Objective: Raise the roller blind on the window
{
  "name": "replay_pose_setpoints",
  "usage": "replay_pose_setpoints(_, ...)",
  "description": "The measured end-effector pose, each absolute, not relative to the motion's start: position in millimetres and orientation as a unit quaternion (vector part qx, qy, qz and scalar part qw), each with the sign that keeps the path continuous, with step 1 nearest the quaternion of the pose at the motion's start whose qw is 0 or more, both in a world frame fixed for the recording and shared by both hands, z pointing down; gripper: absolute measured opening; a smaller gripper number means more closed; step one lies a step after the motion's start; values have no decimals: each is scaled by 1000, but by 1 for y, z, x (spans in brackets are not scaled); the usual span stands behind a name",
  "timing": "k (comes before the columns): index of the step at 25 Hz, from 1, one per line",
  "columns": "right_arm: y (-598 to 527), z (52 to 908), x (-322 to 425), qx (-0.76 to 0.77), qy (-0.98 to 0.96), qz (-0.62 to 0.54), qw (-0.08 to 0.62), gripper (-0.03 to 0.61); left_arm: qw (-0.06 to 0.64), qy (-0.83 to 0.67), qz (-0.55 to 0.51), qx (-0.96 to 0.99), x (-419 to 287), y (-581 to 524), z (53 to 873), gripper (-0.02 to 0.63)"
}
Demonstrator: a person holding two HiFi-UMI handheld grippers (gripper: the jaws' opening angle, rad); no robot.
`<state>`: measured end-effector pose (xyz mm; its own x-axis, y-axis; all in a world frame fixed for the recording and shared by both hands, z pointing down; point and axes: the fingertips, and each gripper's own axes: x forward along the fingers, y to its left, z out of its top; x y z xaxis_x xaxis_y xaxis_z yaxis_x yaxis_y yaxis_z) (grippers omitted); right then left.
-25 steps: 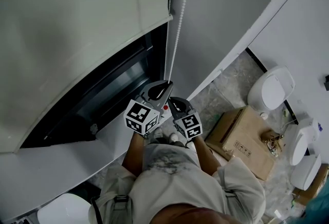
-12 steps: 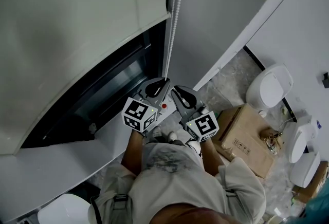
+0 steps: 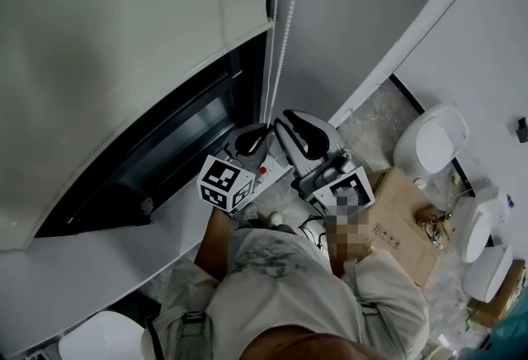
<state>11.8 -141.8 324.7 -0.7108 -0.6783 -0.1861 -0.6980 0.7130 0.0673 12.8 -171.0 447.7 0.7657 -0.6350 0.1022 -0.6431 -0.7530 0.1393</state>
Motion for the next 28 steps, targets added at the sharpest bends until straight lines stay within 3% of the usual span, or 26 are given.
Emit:
replay_pose_setpoints(17, -179, 269, 1, -365, 923, 106, 65, 83, 87, -331, 18, 939, 22, -167, 448, 21)
replay_pose_setpoints(21, -183, 267, 0, -362, 926, 91, 62, 26, 88, -331, 16, 939, 23, -168, 449, 21)
replay_pose_setpoints(28, -179, 267, 2, -359, 927, 76, 76, 20, 87, -333, 14, 939, 20, -167, 449, 21)
